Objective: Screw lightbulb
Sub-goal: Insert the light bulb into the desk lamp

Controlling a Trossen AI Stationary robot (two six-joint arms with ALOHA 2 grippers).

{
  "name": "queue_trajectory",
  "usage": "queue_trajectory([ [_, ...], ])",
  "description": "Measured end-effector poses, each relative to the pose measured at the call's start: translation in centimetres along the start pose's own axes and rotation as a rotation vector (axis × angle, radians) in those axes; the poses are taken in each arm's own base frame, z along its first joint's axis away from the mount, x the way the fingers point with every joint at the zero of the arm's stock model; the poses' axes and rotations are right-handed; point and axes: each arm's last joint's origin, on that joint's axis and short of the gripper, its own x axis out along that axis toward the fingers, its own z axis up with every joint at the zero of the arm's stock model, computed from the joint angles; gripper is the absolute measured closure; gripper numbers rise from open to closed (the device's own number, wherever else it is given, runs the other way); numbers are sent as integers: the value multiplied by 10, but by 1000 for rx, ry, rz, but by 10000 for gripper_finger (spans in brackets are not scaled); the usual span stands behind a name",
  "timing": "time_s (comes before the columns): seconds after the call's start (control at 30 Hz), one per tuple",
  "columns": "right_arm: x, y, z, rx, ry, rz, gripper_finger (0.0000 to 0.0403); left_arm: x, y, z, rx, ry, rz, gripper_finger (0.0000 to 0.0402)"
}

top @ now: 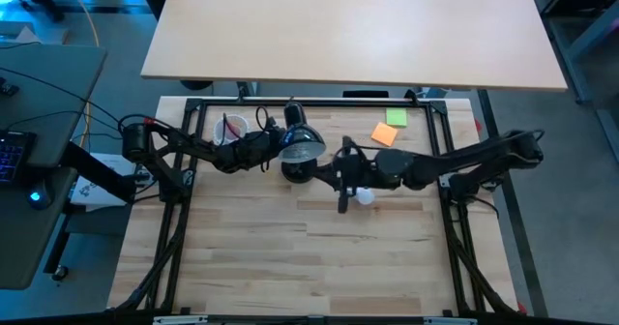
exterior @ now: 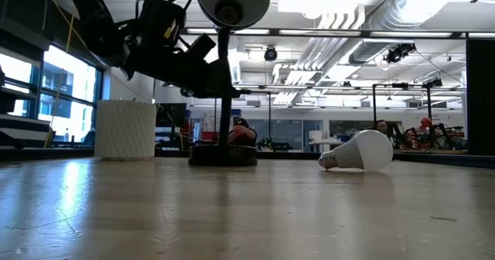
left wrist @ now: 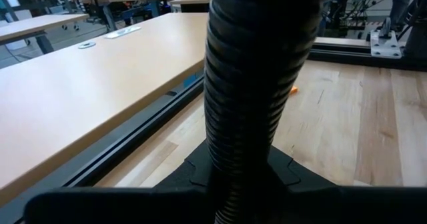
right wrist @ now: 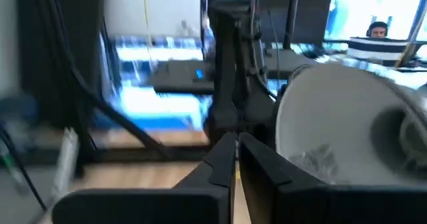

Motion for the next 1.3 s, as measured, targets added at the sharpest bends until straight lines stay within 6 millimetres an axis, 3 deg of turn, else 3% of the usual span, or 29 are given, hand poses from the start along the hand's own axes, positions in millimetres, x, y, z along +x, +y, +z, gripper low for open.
queue_trajectory([
  [0.17, -3, -1, 49, -263, 126, -49, 350, 0, 0, 0, -3, 1, -1, 350],
  [0.37, -9, -3, 90, -533, 57, -1, 261, 0, 0, 0, -7, 2, -1, 350],
  [0.5, 4, -8, 94, -584, 125, -13, 203, 0, 0, 0, -12, 3, -2, 350],
  [0.63, 30, -18, 80, -622, 292, 15, 187, 0, 0, 0, -17, 2, -2, 350],
  [0.8, 54, -32, 86, -678, 398, -140, 195, 0, 0, 0, -19, 4, -3, 350],
  [0.93, 64, -39, 88, -676, 483, -118, 219, 0, 0, 0, -25, 5, -5, 350],
  [1.13, 70, -51, 85, -616, 583, -119, 308, 0, -1, 0, -28, 3, -6, 350],
  [1.3, 71, -58, 89, -588, 564, -234, 378, -2, -6, 0, -29, 1, 12, 350],
])
